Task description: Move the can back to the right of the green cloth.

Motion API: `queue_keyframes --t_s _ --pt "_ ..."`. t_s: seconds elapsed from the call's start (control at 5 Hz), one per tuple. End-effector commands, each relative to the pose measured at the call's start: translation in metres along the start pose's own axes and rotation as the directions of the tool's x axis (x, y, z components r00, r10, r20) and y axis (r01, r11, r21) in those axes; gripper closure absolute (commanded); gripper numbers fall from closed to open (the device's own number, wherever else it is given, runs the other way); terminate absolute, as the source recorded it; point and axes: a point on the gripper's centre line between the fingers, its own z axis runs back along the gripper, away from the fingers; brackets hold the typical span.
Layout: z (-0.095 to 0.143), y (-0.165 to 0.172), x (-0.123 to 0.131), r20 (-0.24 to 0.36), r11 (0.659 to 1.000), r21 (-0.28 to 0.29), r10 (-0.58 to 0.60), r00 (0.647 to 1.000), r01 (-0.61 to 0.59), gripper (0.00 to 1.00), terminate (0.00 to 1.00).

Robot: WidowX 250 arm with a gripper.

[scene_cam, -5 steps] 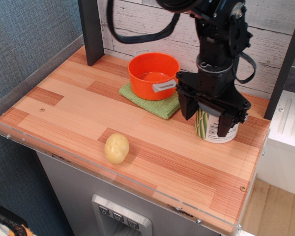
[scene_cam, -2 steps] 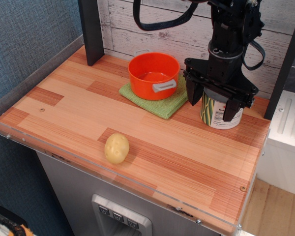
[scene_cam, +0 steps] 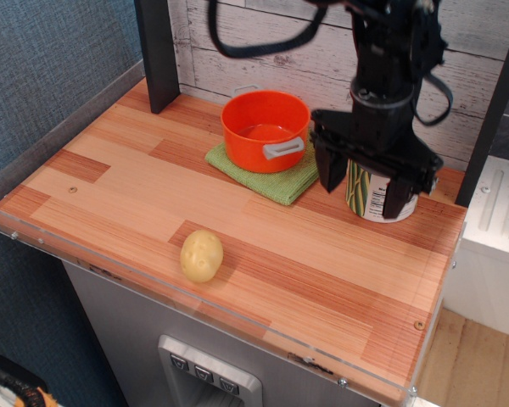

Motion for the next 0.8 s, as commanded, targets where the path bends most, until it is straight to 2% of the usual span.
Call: queue_keyframes --t_s 0.0,0.4,0.6 --pt "0.053 0.0 -0.004 0.09 1.0 -0.019 0.025 0.996 -0.024 0.0 0.0" --pt "0.082 -0.013 -0.012 0.09 0.997 -0.073 0.023 0.996 -0.017 0.0 0.0" --pt "0.094 -0.033 -0.012 0.103 0.994 -0.098 -0.03 0.994 0.04 0.0 0.0"
